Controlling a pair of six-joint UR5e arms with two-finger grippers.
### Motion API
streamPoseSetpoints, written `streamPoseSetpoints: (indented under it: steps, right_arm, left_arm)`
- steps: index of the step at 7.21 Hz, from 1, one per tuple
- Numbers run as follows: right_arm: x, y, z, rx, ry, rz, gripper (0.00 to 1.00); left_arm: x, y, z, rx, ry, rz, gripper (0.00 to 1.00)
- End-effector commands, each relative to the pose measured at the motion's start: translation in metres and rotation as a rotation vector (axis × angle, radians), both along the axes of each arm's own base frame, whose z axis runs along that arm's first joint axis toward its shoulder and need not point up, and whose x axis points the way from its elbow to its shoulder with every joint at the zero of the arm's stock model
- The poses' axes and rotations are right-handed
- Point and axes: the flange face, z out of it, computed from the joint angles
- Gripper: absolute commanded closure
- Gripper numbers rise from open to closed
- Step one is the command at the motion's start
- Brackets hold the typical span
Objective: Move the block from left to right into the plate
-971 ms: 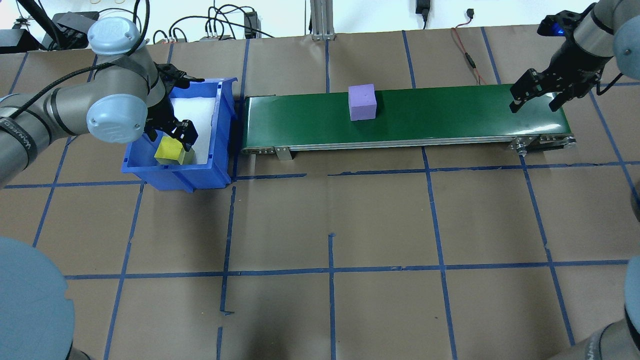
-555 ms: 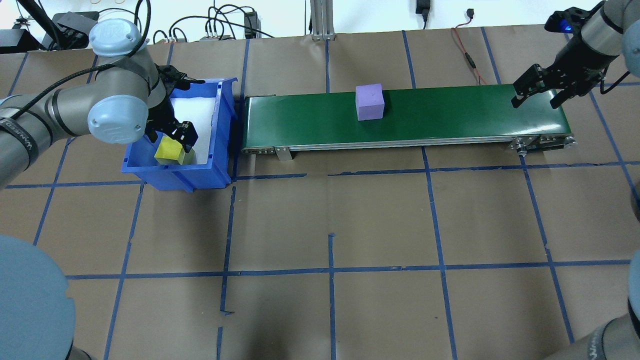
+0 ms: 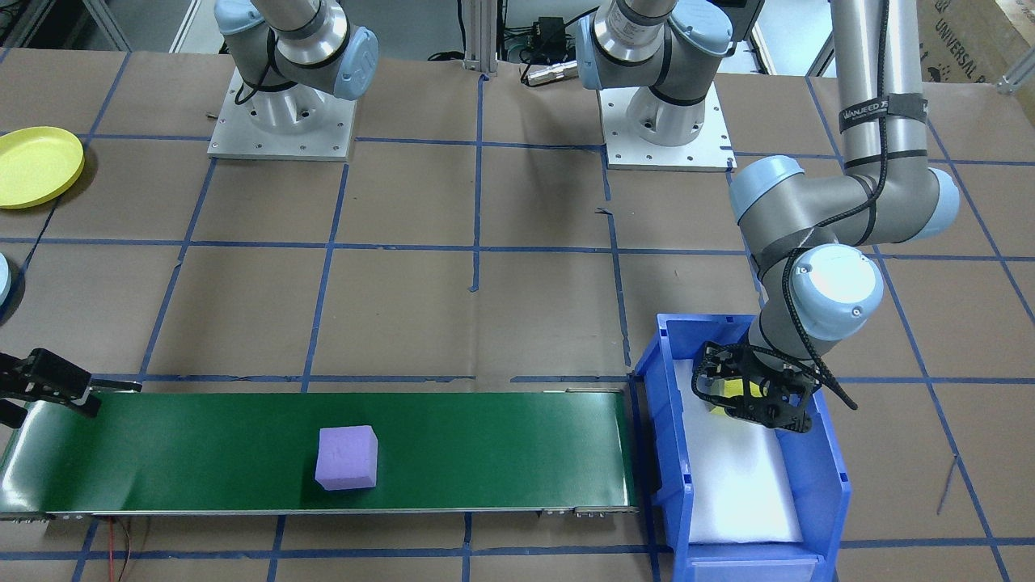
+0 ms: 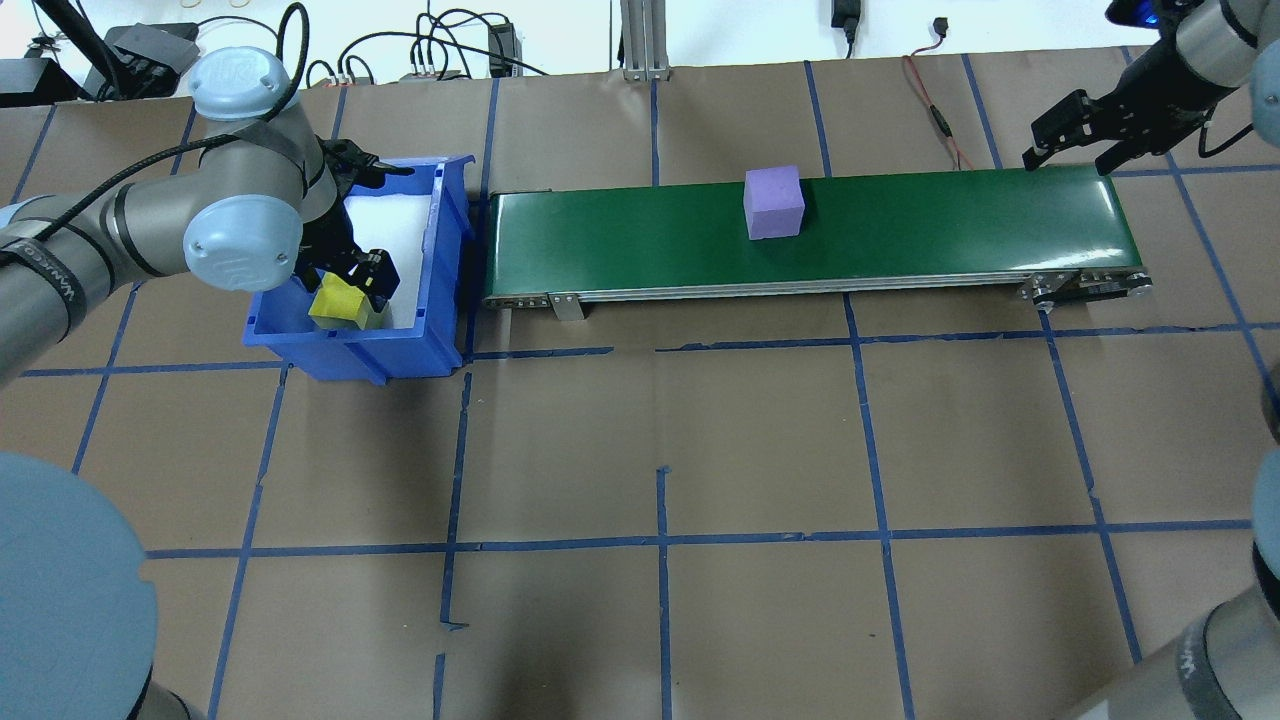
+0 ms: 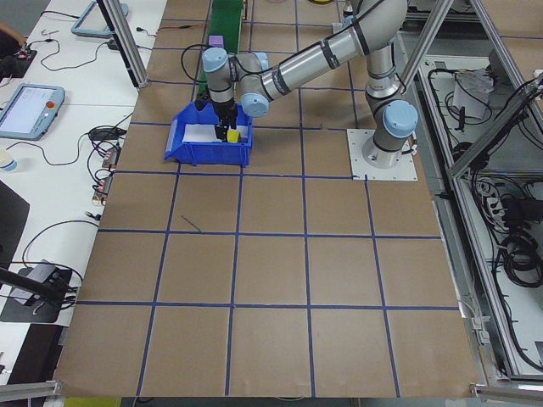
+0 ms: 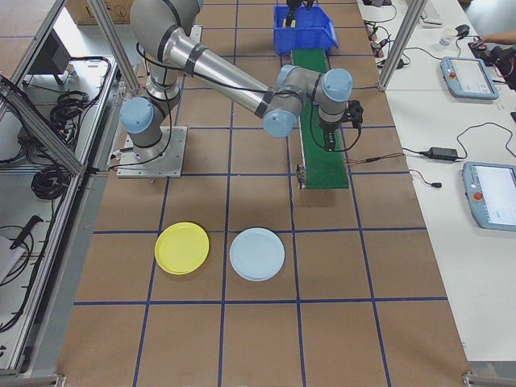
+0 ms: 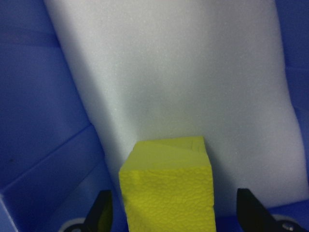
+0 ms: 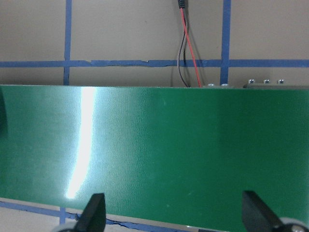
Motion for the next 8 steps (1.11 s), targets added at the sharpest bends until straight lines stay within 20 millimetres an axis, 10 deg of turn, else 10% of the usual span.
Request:
streamPoseSetpoints:
  steps: [1,2,4,6,8]
  right_arm:
    - [0.002,-0.004,0.006,-0.041,-0.057,0.003,0.0]
    - [0.002,-0.007,0.009,-0.09,-0.05,0.02,0.0]
    - [0.002,-0.009,0.007,-0.138,-0.033,0.043,0.0]
    - [0.003,-0.007,0.002,-0.131,-0.036,0.046,0.0]
    - [0.002,-0.007,0.002,-0.132,-0.035,0.044,0.0]
  left_arm:
    - [0.0,-0.001,-0.002,0.005,-0.001,0.0,0.26]
    - [0.0,0.0,0.0,0.002,-0.001,0.0,0.43]
    - [-0.002,-0.001,0.035,-0.058,-0.011,0.024,0.44]
    - [-0.009,0.017,0.112,-0.172,-0.022,0.023,0.43]
    - [-0.058,0.046,0.188,-0.248,-0.006,0.035,0.41]
